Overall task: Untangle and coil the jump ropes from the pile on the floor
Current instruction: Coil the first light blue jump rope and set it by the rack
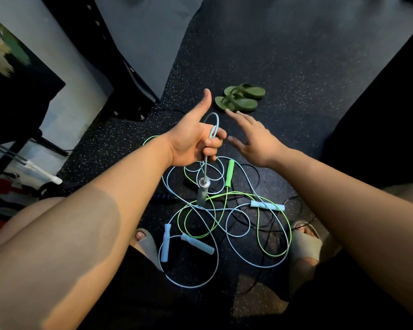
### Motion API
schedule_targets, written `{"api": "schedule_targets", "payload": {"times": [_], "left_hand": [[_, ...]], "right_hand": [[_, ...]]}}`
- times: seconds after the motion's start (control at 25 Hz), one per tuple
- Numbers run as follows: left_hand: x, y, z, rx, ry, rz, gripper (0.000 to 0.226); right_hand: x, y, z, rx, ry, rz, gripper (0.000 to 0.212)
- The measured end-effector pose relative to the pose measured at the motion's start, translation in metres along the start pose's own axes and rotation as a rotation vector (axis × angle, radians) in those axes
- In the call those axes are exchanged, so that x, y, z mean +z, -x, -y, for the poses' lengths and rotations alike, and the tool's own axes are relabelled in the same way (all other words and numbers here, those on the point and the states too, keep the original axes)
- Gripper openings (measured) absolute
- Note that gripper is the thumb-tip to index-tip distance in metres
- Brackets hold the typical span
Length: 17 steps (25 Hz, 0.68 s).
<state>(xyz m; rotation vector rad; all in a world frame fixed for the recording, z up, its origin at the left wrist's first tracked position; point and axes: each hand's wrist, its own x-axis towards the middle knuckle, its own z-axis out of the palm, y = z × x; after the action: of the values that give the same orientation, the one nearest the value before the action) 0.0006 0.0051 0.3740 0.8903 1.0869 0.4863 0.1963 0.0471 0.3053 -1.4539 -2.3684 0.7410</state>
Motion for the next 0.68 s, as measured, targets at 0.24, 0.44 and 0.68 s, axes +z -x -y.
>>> {"api": "schedule_targets", "payload": {"times": [0.24,0.44,0.68], "left_hand": [[-0.001,0.006,-0.002,-0.029,0.059,0.159,0.088],[0.0,0.01,-0.002,0.016,0.159,0.239,0.098],[-0.002,0.012,-0.003,0.237,0.482,0.202,0.132]], "right_hand": [[0.003,0.002,0.007,-0.252,-0.099,-0.083,0.063],[-0.002,0.007,0.018,-0.202,-0.107,-0.038,0.023],[-0.003,0.008,0.027,-0.149,-0.236,0.045,0.024]]}}
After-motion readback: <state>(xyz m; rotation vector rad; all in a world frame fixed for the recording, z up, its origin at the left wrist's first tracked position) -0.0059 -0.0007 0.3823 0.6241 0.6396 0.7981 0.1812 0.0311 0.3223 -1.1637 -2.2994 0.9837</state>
